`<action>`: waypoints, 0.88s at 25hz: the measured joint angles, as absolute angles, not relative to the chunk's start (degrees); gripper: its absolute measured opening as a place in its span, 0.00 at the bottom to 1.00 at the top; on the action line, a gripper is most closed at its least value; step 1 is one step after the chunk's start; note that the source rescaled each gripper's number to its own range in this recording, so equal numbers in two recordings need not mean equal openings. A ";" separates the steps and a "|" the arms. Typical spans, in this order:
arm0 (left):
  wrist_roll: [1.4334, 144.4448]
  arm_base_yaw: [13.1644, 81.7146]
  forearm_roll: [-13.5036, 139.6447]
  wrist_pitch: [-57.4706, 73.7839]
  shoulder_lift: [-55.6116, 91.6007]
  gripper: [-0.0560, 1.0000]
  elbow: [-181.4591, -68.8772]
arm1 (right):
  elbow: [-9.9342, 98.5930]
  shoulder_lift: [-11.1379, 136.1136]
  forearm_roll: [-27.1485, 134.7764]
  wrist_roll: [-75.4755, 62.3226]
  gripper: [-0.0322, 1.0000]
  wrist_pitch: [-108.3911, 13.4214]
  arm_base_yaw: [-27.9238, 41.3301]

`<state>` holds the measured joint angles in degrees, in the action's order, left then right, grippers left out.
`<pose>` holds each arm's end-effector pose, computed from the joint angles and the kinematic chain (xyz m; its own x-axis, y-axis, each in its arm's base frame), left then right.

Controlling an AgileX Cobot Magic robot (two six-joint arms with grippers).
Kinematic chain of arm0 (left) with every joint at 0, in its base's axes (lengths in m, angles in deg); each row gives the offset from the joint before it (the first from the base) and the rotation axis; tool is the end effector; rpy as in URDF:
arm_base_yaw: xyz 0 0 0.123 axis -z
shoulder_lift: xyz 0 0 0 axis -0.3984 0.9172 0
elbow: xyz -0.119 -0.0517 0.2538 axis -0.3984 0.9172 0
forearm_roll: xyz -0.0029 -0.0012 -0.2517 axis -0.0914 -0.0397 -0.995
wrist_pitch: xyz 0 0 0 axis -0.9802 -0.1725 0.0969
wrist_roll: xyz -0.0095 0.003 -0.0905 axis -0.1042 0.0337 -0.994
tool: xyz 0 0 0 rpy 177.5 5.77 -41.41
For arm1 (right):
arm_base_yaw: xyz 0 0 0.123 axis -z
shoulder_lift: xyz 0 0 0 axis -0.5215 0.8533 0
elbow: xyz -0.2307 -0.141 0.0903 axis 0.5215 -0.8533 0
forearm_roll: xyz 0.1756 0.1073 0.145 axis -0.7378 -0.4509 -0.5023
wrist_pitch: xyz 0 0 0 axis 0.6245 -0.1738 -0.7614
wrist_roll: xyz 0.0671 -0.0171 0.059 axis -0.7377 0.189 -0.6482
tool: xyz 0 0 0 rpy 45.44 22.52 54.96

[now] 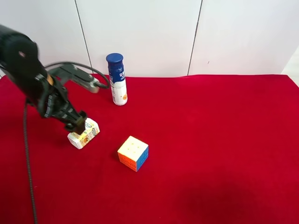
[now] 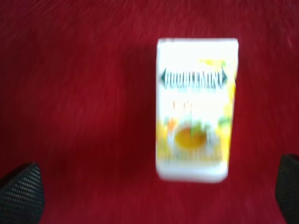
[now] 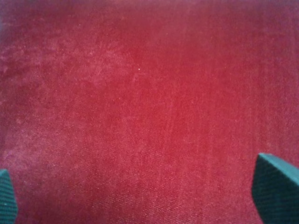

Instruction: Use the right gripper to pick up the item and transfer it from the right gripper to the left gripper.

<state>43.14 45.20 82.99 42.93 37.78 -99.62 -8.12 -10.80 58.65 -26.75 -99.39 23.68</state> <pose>0.2818 -0.1054 0.1950 -0.8173 0.4989 -0.2883 0.4878 0.8654 0.1146 -0.0042 0.0037 0.2725 -0.4646 -0.0843 -0.8815 -0.1852 0.9827 0.0036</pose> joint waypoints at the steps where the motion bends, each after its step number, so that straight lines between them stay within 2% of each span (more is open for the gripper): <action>1: 42.81 45.20 82.93 45.76 35.42 1.00 -99.62 | -8.12 -10.80 58.65 -26.75 1.00 -99.39 23.68; 10: 42.05 45.20 80.07 64.24 11.76 1.00 -99.62 | -8.12 -10.80 58.65 -26.75 1.00 -99.39 23.68; 14: 41.96 45.20 77.32 67.28 0.59 1.00 -97.67 | -8.12 -10.80 58.65 -26.75 1.00 -99.39 23.68; 22: 41.97 45.20 76.57 68.85 -23.79 1.00 -85.42 | -8.12 -10.80 58.60 -26.75 1.00 -99.39 23.68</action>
<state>41.97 45.20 76.57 68.85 -23.79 -85.42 -8.12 -10.80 58.60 -26.75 -99.39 23.68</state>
